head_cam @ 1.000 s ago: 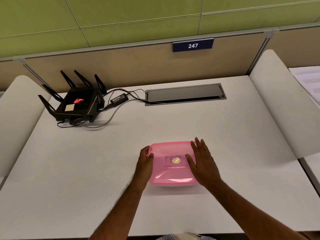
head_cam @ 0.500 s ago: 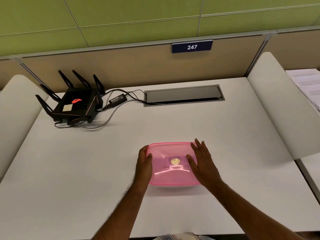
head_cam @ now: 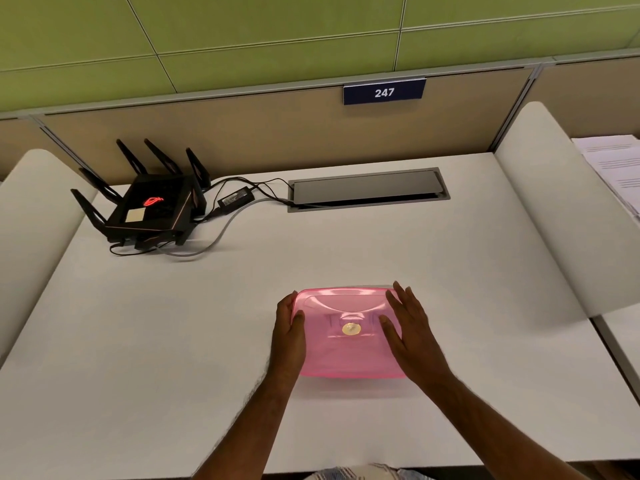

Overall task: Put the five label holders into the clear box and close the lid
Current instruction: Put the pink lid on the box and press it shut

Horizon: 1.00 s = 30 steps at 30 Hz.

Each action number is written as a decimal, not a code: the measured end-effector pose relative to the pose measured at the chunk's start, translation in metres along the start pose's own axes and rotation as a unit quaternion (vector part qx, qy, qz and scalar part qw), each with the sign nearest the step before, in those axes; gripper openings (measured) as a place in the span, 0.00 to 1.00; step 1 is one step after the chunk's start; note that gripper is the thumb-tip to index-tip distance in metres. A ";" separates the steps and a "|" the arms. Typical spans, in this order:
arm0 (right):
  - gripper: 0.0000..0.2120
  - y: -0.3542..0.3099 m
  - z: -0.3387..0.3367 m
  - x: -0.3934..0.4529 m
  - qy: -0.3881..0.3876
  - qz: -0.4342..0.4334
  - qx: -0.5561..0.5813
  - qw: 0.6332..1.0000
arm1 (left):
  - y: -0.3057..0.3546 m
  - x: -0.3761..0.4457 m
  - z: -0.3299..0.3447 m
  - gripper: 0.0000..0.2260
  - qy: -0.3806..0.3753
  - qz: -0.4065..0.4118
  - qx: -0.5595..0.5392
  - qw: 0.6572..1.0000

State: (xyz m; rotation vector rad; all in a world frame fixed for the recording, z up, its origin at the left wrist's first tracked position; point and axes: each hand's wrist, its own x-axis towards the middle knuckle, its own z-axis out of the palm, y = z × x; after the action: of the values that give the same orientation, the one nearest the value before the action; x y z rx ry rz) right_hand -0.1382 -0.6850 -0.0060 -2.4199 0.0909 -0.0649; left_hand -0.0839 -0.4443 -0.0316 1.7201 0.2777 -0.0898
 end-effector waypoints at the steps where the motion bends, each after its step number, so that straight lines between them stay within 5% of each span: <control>1: 0.29 0.000 0.001 0.000 -0.001 -0.001 0.002 1.000 | -0.002 0.000 0.000 0.20 0.001 -0.001 0.003 1.000; 18: 0.25 0.015 0.004 0.018 0.010 -0.011 0.035 0.999 | -0.006 0.001 0.007 0.14 0.008 0.030 0.068 0.997; 23: 0.28 0.011 0.011 0.026 0.028 0.105 0.131 0.985 | -0.008 0.007 0.007 0.16 0.003 0.053 0.113 0.992; 30: 0.17 0.015 0.009 0.045 0.051 0.164 0.184 0.968 | -0.009 0.018 0.010 0.15 0.011 0.064 0.135 0.989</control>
State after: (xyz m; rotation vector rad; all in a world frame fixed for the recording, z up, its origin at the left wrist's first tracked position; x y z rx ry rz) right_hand -0.0938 -0.6943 -0.0213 -2.0027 0.4818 -0.0506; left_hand -0.0673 -0.4506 -0.0456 2.0042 0.1754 -0.0140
